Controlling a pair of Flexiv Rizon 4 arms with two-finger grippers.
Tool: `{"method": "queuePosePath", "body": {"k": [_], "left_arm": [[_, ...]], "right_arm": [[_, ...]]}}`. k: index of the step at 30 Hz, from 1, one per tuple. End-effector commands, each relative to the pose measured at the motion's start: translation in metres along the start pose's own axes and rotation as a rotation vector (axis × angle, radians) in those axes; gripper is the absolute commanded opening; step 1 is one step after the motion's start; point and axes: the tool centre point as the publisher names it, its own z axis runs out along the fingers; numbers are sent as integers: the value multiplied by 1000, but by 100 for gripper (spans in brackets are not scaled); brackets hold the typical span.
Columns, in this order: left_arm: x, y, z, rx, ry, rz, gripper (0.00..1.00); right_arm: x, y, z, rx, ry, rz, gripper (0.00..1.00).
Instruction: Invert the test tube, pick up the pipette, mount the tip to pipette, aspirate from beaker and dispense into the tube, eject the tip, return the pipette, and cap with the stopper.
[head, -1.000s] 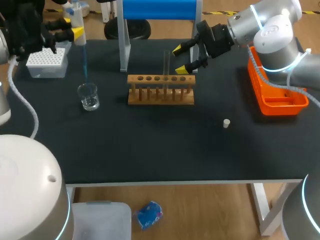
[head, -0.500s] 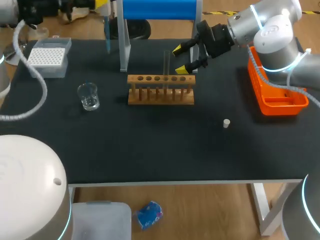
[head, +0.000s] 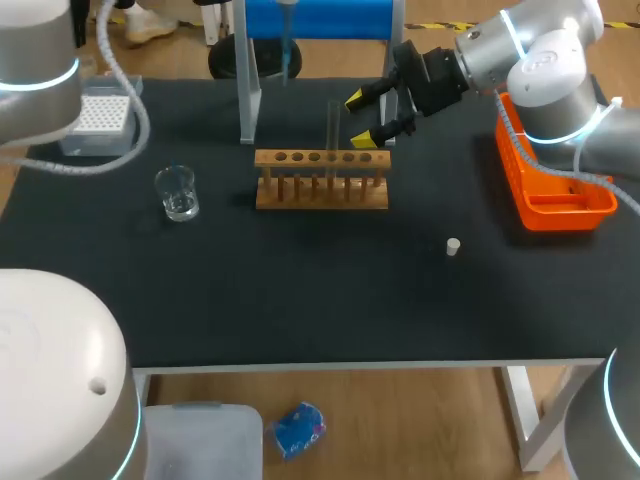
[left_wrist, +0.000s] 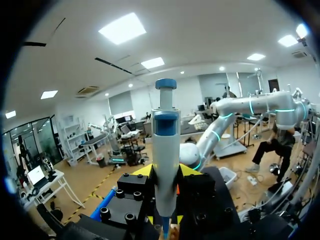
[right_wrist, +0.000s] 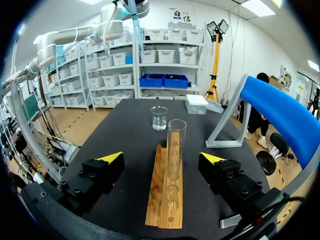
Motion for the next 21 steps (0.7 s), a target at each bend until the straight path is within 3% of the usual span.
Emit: {"method": "queuePosePath", "body": {"k": [1,11,21], "left_arm": [[-9,-1,31,6,63,-3,0],[-11,11,64,24,130,-23,0],[-25,27,73,26,136,-45,0]], "right_arm": [[-1,0,0,1,2,0,100],[-1,0,0,1,2,0,100],[-1,0,0,1,2,0,100]]}}
